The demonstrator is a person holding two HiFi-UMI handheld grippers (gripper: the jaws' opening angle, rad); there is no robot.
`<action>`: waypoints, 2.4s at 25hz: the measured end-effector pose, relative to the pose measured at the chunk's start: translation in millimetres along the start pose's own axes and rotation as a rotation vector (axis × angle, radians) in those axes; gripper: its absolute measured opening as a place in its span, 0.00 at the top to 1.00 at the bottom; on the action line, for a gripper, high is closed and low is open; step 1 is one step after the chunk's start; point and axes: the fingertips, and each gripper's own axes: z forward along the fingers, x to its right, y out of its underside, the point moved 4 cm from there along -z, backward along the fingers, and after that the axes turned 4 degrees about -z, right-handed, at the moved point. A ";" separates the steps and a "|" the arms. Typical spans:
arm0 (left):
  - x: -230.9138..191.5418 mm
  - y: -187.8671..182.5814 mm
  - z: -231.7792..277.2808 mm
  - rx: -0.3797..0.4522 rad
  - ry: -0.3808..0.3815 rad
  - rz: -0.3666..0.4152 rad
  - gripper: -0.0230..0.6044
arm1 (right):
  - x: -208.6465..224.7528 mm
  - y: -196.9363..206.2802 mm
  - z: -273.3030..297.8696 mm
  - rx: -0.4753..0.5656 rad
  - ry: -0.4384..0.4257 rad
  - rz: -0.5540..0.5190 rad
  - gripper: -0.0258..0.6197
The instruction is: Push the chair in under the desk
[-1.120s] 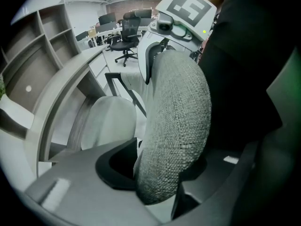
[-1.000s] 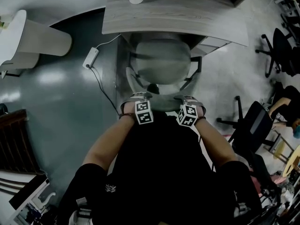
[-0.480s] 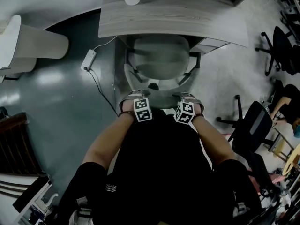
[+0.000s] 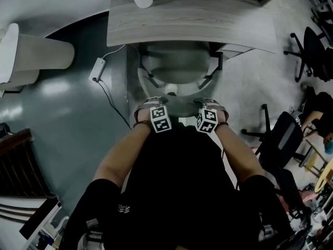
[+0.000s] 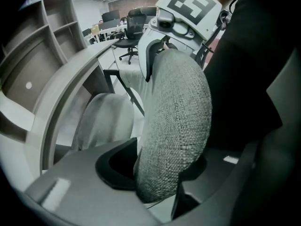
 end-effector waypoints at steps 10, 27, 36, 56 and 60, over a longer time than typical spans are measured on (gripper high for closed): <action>-28.5 8.1 3.1 -0.006 -0.018 -0.004 0.65 | 24.2 -7.6 11.4 -0.010 0.006 0.005 0.67; -82.6 6.6 4.4 0.002 -0.033 -0.018 0.63 | 77.9 -14.4 19.5 -0.018 0.012 -0.001 0.67; -116.4 6.6 6.3 0.007 -0.037 -0.012 0.63 | 110.4 -18.6 26.4 -0.016 0.021 0.003 0.67; -118.8 -4.1 14.2 0.022 -0.008 -0.003 0.61 | 119.3 -5.6 27.4 -0.021 0.005 -0.037 0.67; -117.2 -5.8 13.3 0.041 -0.016 -0.029 0.58 | 118.3 -4.1 25.4 -0.023 0.012 -0.017 0.65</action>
